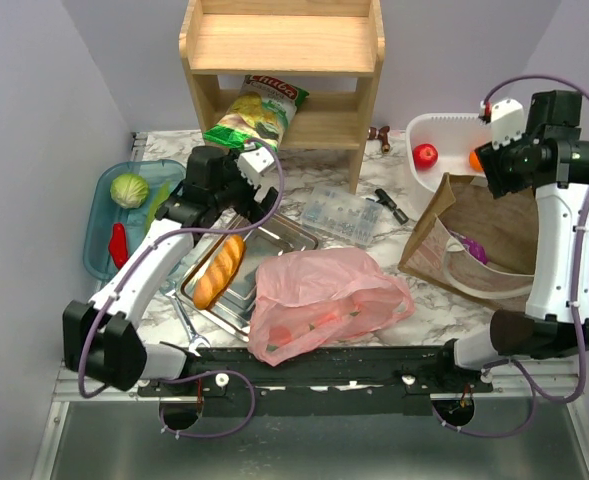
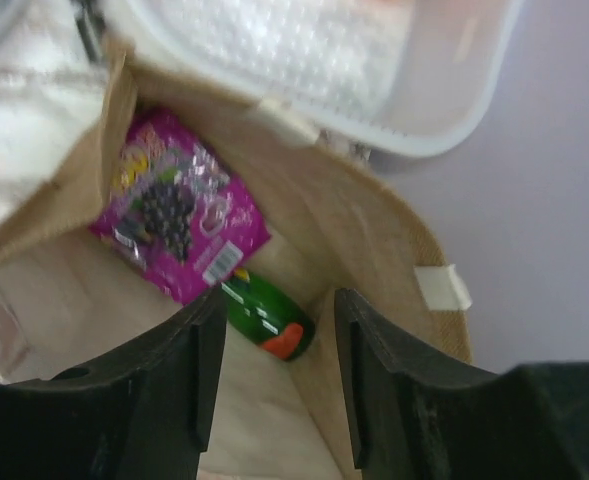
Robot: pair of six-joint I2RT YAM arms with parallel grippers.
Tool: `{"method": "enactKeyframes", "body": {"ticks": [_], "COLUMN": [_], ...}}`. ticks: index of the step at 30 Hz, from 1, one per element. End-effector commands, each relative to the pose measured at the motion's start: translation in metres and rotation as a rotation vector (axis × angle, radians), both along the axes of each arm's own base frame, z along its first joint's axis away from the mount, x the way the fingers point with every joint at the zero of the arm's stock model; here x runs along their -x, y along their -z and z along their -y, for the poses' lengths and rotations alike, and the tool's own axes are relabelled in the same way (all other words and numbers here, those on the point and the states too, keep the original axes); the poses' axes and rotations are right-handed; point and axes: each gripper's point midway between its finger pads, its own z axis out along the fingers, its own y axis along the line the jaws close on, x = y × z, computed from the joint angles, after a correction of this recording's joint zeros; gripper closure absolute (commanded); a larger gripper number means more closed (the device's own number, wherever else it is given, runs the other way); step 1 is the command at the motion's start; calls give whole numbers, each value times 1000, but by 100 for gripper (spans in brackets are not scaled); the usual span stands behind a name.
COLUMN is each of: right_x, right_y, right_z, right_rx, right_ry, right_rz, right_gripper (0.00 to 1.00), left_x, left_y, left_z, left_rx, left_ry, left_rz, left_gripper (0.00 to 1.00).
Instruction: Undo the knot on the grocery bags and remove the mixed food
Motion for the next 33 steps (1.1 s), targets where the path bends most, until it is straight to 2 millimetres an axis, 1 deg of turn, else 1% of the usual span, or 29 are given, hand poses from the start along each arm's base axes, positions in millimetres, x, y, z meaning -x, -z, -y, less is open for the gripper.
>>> {"method": "enactKeyframes", "body": {"ticks": [1, 2, 3, 4, 5, 6, 7, 8, 9, 13, 14, 18, 20, 21, 23, 26, 27, 28, 29, 31, 33], "right_x": [52, 61, 73, 81, 88, 93, 93, 90, 87, 76, 77, 82, 77, 74, 67, 56, 54, 50, 47, 42, 35], "right_y": [37, 56, 79, 97, 115, 130, 141, 153, 162, 193, 199, 228, 240, 244, 252, 259, 259, 256, 248, 222, 182], "right_z": [17, 19, 18, 17, 13, 10, 9, 14, 19, 42, 47, 61, 64, 62, 57, 45, 42, 38, 35, 26, 18], "right_rx": [149, 159, 160, 155, 135, 114, 106, 120, 151, 274, 283, 240, 183, 141, 57, -14, -31, -53, -75, -131, -161], "right_ry": [-57, -71, -94, -122, -144, -159, -158, -146, -136, -136, -143, -180, -202, -231, -270, -347, -367, -386, -400, -435, -463], "right_rz": [-199, -266, -343, -400, -456, -500, -524, -539, -543, -547, -553, -584, -557, -539, -489, -441, -427, -402, -375, -312, -220], "right_gripper": [47, 45, 38, 30, 20, 15, 11, 7, 1, 0, 0, 0, 0, 0, 0, 0, 1, 1, 2, 2, 3], "left_x": [39, 45, 49, 51, 52, 52, 52, 52, 52, 54, 55, 56, 56, 56, 56, 55, 53, 53, 53, 53, 53], "left_y": [-38, -43, -47, -51, -55, -59, -63, -65, -67, -71, -71, -66, -66, -65, -66, -68, -68, -70, -71, -74, -74], "left_z": [18, 21, 23, 25, 26, 27, 28, 28, 28, 25, 23, 21, 21, 21, 23, 25, 26, 27, 28, 27, 26], "left_rx": [119, 139, 155, 174, 192, 206, 216, 223, 226, 226, 225, 210, 208, 208, 211, 212, 212, 212, 210, 203, 199], "left_ry": [156, 177, 191, 199, 198, 195, 190, 184, 179, 160, 156, 148, 148, 151, 164, 176, 177, 182, 188, 189, 184], "left_rz": [68, 71, 73, 72, 66, 59, 54, 45, 37, 44, 48, 47, 47, 43, 43, 35, 29, 27, 26, 28, 34], "left_gripper": [2, 2, 1, 2, 2, 1, 1, 1, 2, 2, 2, 2, 2, 2, 1, 2, 2, 1, 1, 2, 1]}}
